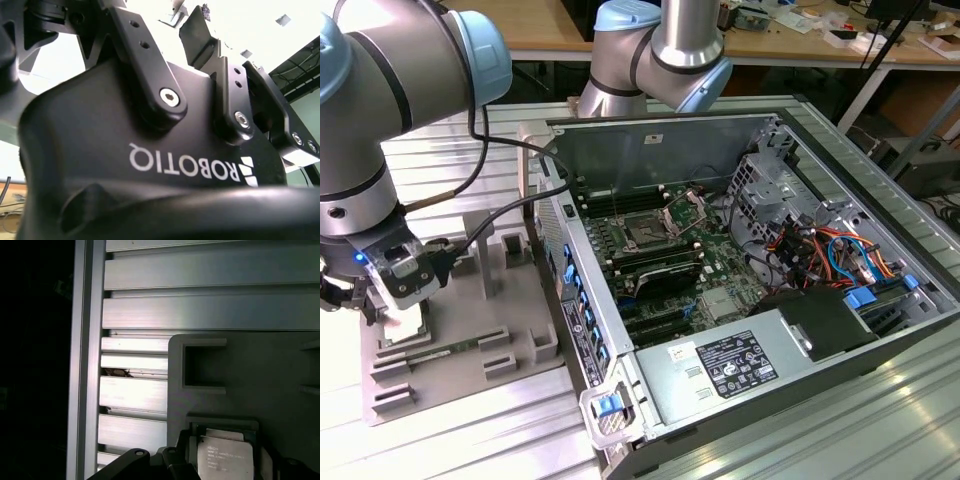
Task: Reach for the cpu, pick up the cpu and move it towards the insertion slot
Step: 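Pick up the cpu and move it towards the insertion slot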
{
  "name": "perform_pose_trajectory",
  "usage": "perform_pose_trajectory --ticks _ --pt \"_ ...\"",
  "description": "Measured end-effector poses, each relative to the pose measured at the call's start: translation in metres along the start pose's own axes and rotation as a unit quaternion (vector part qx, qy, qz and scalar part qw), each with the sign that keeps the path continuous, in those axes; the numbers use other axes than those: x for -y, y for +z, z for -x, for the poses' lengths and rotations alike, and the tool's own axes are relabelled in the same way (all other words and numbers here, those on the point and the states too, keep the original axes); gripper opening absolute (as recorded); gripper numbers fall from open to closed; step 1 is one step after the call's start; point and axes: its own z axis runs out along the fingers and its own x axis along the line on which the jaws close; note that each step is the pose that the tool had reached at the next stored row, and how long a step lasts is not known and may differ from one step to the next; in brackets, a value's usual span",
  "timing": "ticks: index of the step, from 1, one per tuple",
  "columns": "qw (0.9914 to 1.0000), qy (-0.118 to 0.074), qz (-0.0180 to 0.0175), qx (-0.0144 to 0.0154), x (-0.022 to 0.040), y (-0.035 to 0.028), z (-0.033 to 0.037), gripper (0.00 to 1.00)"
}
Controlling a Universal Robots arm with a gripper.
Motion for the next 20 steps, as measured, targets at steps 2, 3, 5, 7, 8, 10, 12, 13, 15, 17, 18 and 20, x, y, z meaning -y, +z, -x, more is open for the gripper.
perform_pose_trajectory --ticks 2,3,5,7,8,10,12,13,15,17,18,20 --pt "1.0 0.0 0.0001 -0.0001 0.0 0.0005 0.0005 0.62" --pt "1.0 0.0 0.0001 -0.0002 0.0001 0.0008 0.0011 0.62" --pt "1.0 0.0 0.0002 -0.0006 0.0001 0.0013 0.0024 0.62" --pt "1.0 0.0 0.0001 -0.001 0.0001 0.0017 0.0025 0.62" --pt "1.0 0.0 0.0001 -0.001 0.0001 0.0019 0.0024 0.62" --pt "1.0 0.0 0.0001 -0.0008 0.0001 0.0021 0.0024 0.62" --pt "0.99994 -0.011 -0.0005 -0.0009 0.0002 0.0022 0.0024 0.62" --pt "0.99987 -0.016 -0.0006 -0.0009 0.0002 0.0023 0.0024 0.62" --pt "0.9997 -0.024 -0.0007 -0.0007 0.0004 0.0029 0.0024 0.62" --pt "0.99967 -0.026 -0.0008 -0.0008 0.0024 0.0032 0.002 0.62" --pt "0.99967 -0.026 -0.0008 -0.0008 0.0036 0.0032 0.0017 0.62" --pt "0.99967 -0.026 -0.0008 -0.0008 0.0065 0.0033 0.001 0.62"
